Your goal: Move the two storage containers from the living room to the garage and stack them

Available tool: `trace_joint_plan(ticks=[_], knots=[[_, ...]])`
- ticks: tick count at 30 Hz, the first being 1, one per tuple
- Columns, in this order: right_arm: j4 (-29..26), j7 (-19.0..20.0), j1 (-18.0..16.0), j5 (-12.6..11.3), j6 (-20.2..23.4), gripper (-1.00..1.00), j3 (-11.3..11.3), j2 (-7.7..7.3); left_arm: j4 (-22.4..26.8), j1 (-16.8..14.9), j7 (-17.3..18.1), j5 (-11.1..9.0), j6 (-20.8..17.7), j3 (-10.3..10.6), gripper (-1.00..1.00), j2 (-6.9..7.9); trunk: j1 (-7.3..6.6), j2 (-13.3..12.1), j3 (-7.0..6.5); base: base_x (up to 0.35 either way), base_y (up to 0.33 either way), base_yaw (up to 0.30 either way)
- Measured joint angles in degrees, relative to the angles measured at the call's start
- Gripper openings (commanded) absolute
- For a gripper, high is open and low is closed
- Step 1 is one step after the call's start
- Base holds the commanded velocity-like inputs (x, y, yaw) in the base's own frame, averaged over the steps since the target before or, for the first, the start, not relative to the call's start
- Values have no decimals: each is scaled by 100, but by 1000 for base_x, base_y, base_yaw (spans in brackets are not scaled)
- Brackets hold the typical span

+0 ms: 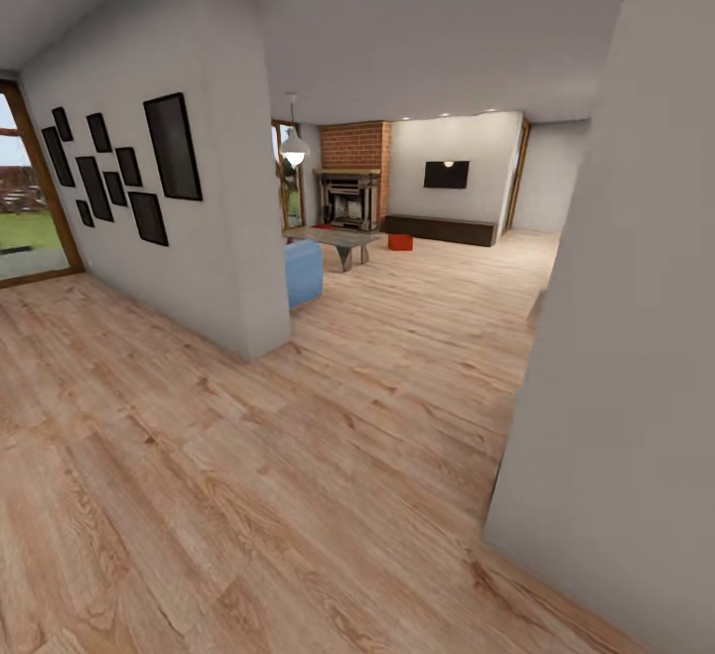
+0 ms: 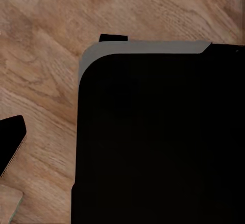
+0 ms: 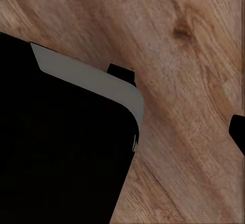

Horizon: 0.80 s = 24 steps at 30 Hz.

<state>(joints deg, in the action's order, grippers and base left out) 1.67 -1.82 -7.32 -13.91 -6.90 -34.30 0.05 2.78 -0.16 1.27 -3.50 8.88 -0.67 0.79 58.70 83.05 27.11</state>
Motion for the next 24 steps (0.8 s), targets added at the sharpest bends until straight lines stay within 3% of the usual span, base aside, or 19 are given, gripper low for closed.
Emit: trace_joint_plan(ticks=[12,24], knots=[[0,0,0,-3,-5,100,4,1,-1,1,0,0,1,0,100,0,0,0,0,322,0,0],[0,-9,0,-188,-12,100,7,-7,-1,0,0,0,1,0,100,0,0,0,0,322,0,0]])
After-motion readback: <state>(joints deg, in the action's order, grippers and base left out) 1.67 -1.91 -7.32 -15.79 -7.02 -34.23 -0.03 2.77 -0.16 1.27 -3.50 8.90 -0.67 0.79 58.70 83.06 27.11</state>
